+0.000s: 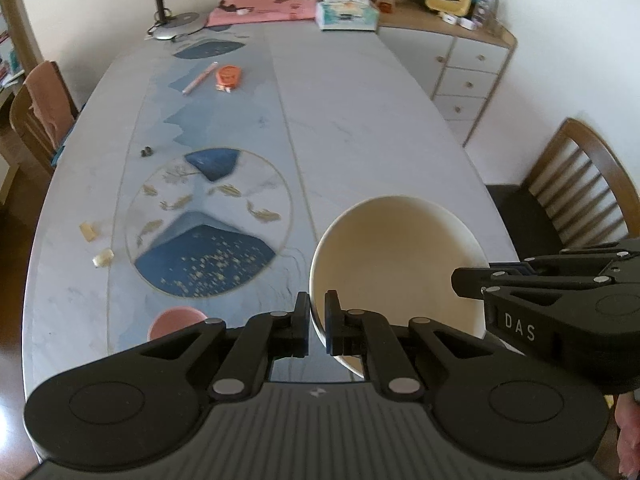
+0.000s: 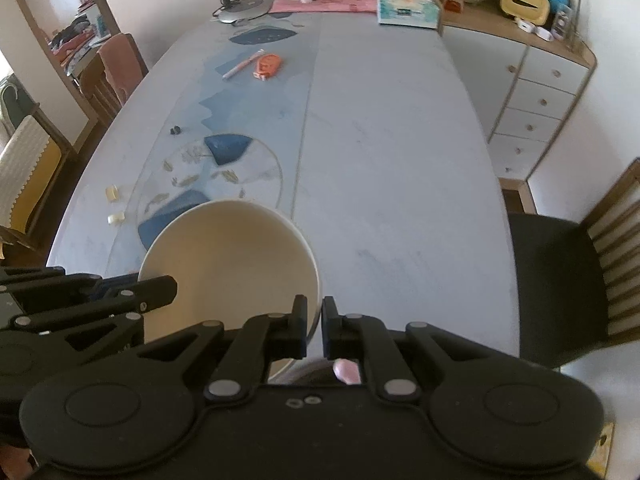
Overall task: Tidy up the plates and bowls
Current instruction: 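Lift the cream bowl and carry it over the saucepan with both tools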
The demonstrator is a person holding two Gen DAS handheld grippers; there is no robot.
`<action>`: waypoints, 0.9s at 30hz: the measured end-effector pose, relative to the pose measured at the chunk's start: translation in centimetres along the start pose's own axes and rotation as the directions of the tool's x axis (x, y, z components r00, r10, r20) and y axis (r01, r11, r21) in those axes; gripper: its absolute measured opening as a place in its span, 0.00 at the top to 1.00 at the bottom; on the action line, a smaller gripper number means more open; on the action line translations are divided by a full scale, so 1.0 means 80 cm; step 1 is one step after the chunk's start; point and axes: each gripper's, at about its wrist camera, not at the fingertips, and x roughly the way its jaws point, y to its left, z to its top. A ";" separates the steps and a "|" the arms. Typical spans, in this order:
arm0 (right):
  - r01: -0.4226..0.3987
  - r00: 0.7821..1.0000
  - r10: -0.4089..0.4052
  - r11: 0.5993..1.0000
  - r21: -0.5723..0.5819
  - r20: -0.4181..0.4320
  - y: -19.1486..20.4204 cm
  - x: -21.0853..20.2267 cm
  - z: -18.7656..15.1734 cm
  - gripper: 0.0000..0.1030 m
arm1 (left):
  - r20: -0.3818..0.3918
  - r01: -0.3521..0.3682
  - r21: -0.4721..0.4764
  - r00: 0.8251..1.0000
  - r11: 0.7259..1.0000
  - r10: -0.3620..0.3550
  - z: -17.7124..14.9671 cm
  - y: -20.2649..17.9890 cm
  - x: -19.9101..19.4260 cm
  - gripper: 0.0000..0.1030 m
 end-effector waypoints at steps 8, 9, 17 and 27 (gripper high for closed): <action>0.021 1.000 -0.021 0.999 0.039 -0.008 -0.021 -0.021 -0.047 0.93 | -0.022 0.032 0.053 0.999 0.998 -0.030 -0.032 -0.034 -0.010 0.94; 0.023 1.000 -0.022 0.999 0.047 -0.012 -0.024 -0.023 -0.053 0.93 | -0.029 0.037 0.061 0.999 0.997 -0.035 -0.036 -0.039 -0.010 0.94; 0.045 0.998 -0.041 0.994 0.100 -0.041 -0.051 -0.028 -0.097 0.93 | -0.074 0.075 0.132 0.995 0.988 -0.066 -0.070 -0.075 -0.003 0.94; 0.059 0.995 -0.044 0.985 0.161 -0.094 -0.080 -0.010 -0.140 0.93 | -0.111 0.091 0.228 0.992 0.969 -0.067 -0.101 -0.111 0.024 0.94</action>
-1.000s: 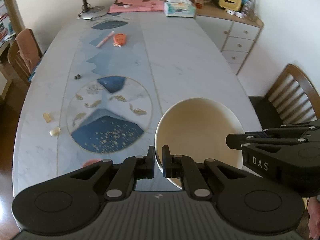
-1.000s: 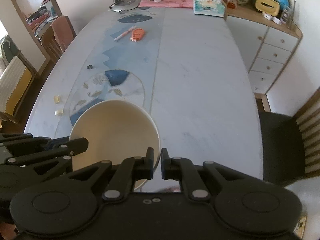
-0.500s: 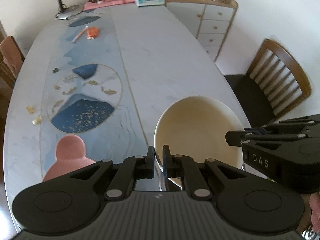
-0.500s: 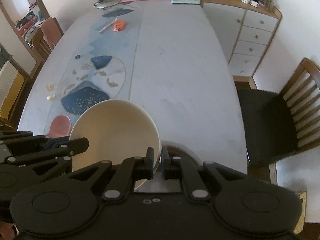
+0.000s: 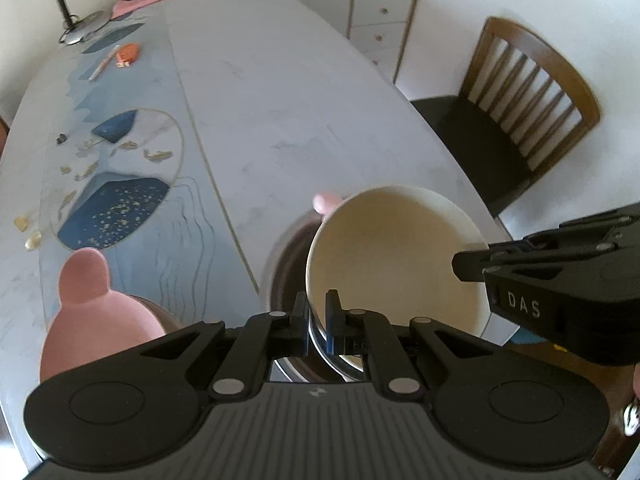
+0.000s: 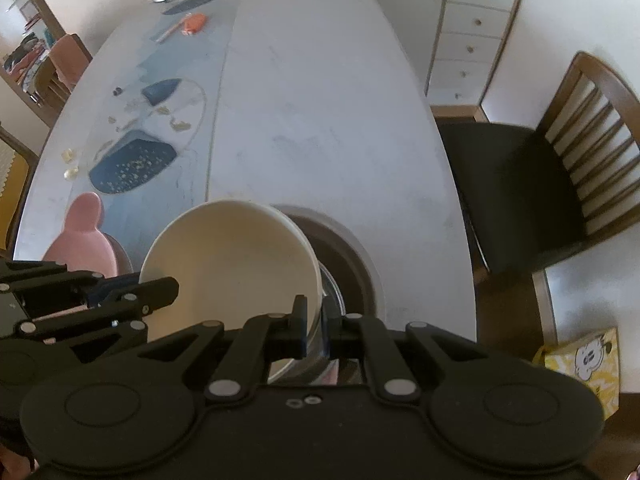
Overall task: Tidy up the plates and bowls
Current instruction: 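Lift the cream bowl and carry it over the saucepan with both tools, then lower the cream bowl into the saucepan and open both tools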
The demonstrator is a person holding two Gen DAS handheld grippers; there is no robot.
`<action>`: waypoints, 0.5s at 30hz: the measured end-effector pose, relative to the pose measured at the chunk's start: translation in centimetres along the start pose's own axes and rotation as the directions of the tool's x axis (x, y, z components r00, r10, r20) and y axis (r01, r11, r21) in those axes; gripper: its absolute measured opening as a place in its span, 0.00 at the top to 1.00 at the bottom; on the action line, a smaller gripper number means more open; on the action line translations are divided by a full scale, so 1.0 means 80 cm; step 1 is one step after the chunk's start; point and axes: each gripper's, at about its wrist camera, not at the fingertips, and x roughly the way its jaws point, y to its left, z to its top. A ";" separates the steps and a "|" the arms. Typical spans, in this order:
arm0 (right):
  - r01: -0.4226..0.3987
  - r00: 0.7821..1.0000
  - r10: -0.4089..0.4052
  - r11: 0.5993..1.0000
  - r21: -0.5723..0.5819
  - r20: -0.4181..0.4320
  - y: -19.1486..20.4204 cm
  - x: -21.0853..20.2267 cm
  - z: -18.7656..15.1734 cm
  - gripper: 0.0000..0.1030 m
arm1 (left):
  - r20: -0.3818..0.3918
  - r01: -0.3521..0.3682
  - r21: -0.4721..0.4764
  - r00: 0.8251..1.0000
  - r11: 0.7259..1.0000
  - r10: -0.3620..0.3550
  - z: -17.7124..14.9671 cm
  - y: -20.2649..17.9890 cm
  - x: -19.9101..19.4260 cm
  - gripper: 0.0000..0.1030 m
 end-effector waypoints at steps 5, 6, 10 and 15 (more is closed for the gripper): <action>-0.002 1.000 0.002 1.000 -0.007 -0.016 -0.005 0.015 -0.009 0.93 | -0.001 -0.015 0.036 1.000 0.999 0.015 -0.008 -0.008 0.016 0.94; 0.000 1.000 0.000 1.000 -0.010 -0.019 -0.004 0.018 -0.011 0.93 | 0.000 -0.021 0.044 1.000 0.999 0.021 -0.009 -0.010 0.018 0.94; 0.004 0.999 -0.005 1.000 -0.024 -0.033 -0.004 0.028 -0.013 0.93 | -0.017 -0.027 0.057 0.999 0.998 0.028 -0.014 -0.014 0.027 0.94; 0.004 1.000 -0.005 0.999 -0.041 -0.025 -0.002 0.030 -0.014 0.93 | -0.023 -0.040 0.064 0.999 0.997 0.042 -0.017 -0.015 0.032 0.93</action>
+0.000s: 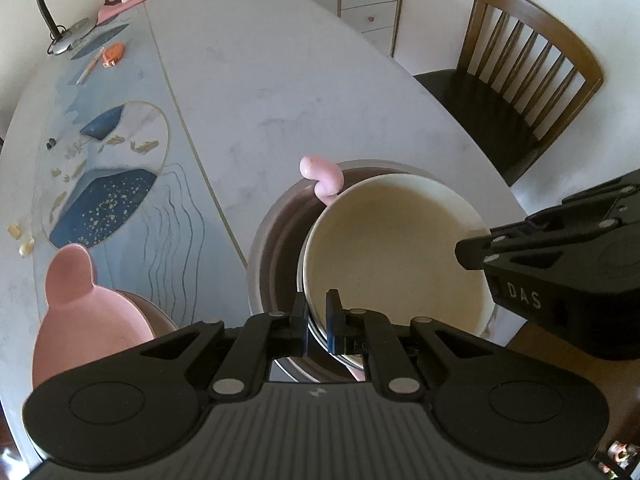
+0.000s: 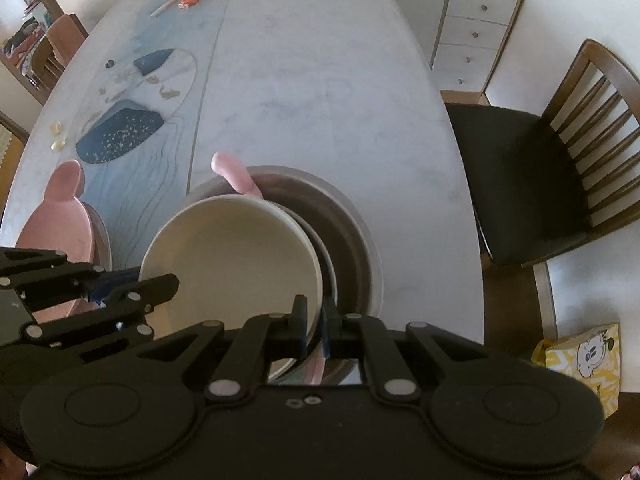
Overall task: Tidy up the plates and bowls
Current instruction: 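Lower the cream bowl into the saucepan and open both tools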
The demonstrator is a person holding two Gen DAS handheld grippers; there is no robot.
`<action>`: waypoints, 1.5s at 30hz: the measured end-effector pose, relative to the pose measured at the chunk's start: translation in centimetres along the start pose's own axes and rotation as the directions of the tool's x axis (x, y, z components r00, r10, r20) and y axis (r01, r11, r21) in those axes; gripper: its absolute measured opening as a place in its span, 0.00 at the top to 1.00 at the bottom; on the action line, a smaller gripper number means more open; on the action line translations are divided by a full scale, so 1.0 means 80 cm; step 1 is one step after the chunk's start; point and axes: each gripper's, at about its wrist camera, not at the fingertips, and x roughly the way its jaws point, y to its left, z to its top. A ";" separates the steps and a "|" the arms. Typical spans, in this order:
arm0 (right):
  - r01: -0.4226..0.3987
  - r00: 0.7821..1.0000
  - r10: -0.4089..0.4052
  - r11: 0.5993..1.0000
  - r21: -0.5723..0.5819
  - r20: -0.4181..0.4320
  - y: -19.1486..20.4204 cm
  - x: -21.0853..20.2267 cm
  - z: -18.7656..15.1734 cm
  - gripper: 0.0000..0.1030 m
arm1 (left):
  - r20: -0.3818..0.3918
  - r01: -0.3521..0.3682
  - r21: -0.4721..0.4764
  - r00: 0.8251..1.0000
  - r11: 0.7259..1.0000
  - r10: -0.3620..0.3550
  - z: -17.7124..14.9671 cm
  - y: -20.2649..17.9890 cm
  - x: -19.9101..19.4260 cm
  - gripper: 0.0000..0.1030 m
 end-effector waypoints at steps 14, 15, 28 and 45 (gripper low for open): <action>-0.015 1.000 0.015 0.999 -0.030 0.000 0.007 0.001 0.005 0.79 | -0.022 0.052 -0.037 0.998 0.998 -0.053 0.004 0.017 0.004 0.93; -0.017 1.000 0.017 0.999 -0.027 -0.001 0.006 0.000 0.005 0.78 | -0.025 0.058 -0.042 0.998 0.997 -0.059 0.004 0.018 0.004 0.93; -0.043 0.997 0.046 0.998 -0.050 0.058 0.016 -0.033 0.002 0.71 | 0.060 0.108 -0.080 0.993 0.991 -0.104 -0.006 0.043 -0.024 0.93; -0.122 0.970 0.151 0.980 -0.154 0.191 0.057 -0.093 0.000 0.50 | 0.259 0.101 -0.169 0.964 0.980 -0.055 -0.035 0.104 -0.108 0.86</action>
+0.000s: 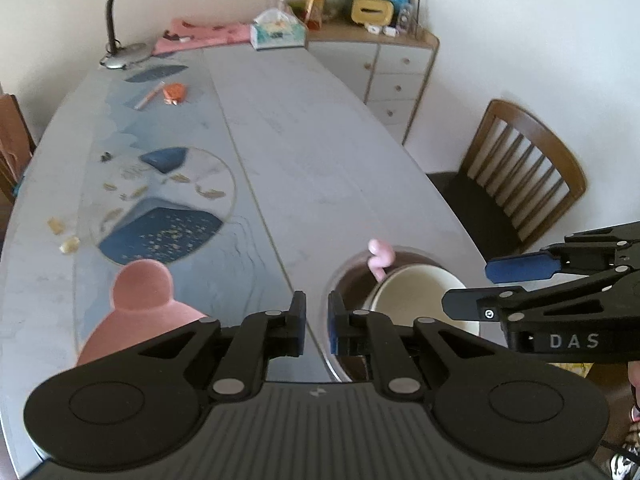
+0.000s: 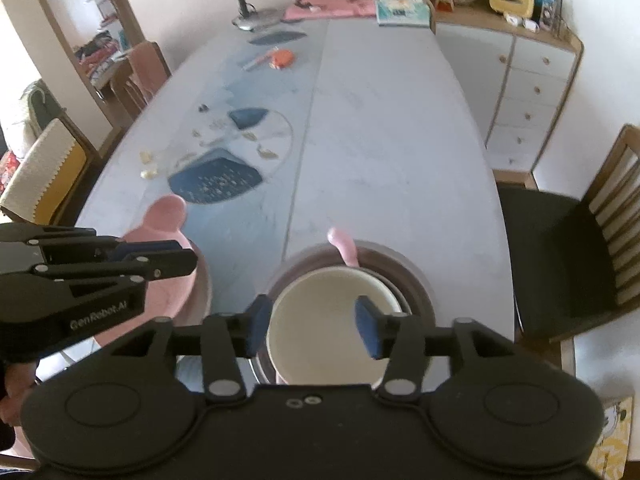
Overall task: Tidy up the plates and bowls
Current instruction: 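Lower the cream bowl into the saucepan and open both tools, then close both tools on the rim of the steel bowl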
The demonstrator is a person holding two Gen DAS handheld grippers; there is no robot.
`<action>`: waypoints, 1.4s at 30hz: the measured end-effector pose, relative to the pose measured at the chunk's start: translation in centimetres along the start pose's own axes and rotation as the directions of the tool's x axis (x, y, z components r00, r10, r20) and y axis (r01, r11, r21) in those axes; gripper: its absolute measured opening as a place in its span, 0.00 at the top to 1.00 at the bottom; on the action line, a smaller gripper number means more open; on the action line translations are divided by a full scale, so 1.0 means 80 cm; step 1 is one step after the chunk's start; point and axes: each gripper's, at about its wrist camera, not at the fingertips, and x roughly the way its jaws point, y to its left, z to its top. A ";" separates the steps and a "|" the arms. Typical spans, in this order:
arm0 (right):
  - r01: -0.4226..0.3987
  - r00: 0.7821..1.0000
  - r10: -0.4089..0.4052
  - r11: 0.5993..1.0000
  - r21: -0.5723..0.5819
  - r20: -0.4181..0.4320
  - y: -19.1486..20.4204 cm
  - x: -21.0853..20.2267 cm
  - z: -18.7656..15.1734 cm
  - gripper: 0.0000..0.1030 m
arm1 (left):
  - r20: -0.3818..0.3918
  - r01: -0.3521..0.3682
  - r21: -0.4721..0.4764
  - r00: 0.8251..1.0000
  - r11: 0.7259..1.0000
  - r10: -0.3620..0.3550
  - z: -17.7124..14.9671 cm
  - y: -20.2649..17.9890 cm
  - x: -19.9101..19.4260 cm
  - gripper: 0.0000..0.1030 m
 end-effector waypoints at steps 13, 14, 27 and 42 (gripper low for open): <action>-0.003 0.999 0.003 1.000 -0.004 0.045 -0.004 -0.014 0.005 0.23 | 0.093 -0.029 -0.016 0.995 0.999 0.030 -0.024 0.020 -0.022 0.25; 0.002 0.999 -0.002 1.000 -0.004 0.045 -0.009 -0.013 0.003 0.21 | 0.093 -0.028 -0.017 0.995 0.999 0.030 -0.026 0.019 -0.020 0.25; -0.006 0.998 0.009 0.999 0.041 -0.054 -0.127 0.030 -0.011 0.14 | 0.039 -0.054 -0.115 0.997 0.992 0.059 -0.050 0.007 0.033 0.25; -0.065 0.978 0.061 0.998 -0.015 -0.200 -0.176 0.103 -0.027 0.30 | -0.133 -0.074 -0.285 0.990 0.956 0.037 -0.086 0.011 0.104 0.31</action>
